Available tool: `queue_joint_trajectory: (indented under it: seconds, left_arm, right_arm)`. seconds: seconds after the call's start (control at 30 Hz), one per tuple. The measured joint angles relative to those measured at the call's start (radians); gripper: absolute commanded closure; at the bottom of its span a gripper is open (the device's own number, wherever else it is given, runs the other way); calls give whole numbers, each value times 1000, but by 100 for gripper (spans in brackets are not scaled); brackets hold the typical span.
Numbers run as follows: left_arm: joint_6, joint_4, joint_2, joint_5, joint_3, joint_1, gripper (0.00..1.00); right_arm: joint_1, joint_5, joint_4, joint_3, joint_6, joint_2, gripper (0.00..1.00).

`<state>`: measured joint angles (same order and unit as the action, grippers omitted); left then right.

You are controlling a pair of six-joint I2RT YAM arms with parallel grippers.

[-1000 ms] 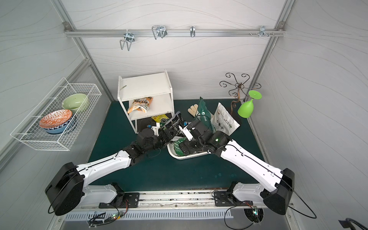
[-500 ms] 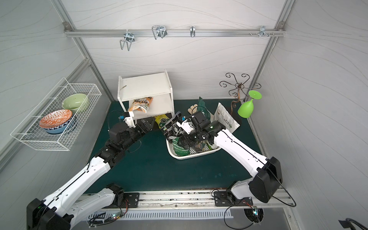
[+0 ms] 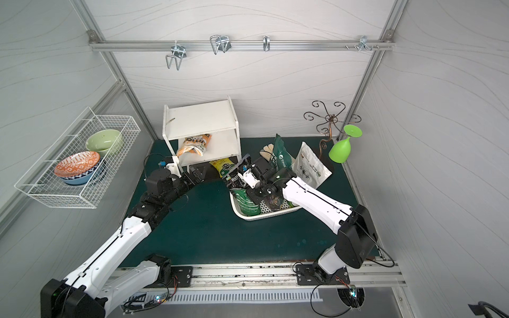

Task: Take down the fertilizer bag from the shelf
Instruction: Adjust the fertilizer bag in the storage box.

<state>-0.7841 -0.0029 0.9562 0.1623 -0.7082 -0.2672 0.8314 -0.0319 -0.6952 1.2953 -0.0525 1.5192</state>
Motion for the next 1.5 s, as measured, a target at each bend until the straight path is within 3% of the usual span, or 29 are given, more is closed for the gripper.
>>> queue_joint_trajectory:
  seconds: [0.07,0.27,0.43,0.6,0.8,1.0,1.27,1.5]
  left_arm:
    - [3,0,0,3,0,0,1]
    - [7,0,0,3,0,0,1]
    - [6,10,0,3,3,0,1]
    - [-2,24,1,3,17,0,1]
    - [-32,31,1,2,39,0,1]
    - [-63,38,-7,0,68,0,1]
    - [-60,21,-51,-18,95,9,1]
    - [-20,-35,-67,-18,50,53,1]
  right_arm:
    - [1,20,-3,0,35,0,100]
    - [1,59,-37,-5,226,-40,100]
    - [1,118,-55,-60,446,-158,100]
    - [11,242,-34,-126,671,-273,100]
    - [25,369,34,-168,868,-231,100]
    - [36,488,103,-143,981,-96,100]
    - [38,502,237,-172,938,-75,100]
    - [34,402,383,-247,829,-124,55]
